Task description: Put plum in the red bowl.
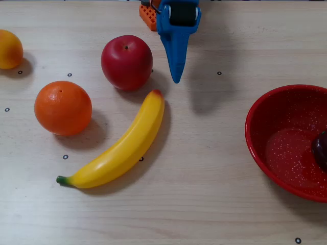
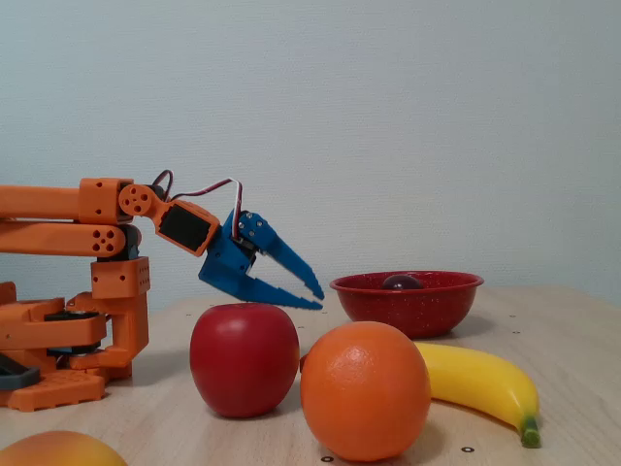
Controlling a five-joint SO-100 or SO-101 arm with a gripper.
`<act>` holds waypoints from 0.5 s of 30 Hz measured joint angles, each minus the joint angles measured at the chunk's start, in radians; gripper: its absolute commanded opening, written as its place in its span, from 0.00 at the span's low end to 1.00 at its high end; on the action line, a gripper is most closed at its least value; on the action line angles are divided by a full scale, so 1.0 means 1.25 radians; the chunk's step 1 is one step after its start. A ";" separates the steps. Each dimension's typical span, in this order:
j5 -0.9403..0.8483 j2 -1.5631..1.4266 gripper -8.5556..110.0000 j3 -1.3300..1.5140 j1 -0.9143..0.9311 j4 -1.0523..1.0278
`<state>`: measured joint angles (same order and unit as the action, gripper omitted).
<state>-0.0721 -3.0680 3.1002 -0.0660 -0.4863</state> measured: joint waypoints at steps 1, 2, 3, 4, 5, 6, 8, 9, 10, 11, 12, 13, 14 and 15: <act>0.001 -0.018 0.07 0.016 0.005 0.000; 0.001 -0.042 0.07 0.027 0.020 0.000; 0.002 -0.075 0.07 0.037 0.039 -0.002; 0.011 -0.097 0.07 0.037 0.040 -0.005; 0.022 -0.128 0.07 0.037 0.034 -0.033; 0.029 -0.147 0.07 0.037 0.029 -0.074; 0.047 -0.161 0.07 0.037 0.031 -0.135; 0.053 -0.177 0.07 0.037 0.033 -0.153; 0.059 -0.190 0.07 0.037 0.033 -0.167; 0.060 -0.198 0.07 0.037 0.033 -0.175; 0.067 -0.199 0.07 0.037 0.032 -0.180; 0.070 -0.199 0.07 0.037 0.032 -0.182; 0.077 -0.199 0.07 0.037 0.032 -0.182; 0.085 -0.199 0.07 0.037 0.032 -0.193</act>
<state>0.0337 -3.3165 3.1462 -0.0261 -0.7271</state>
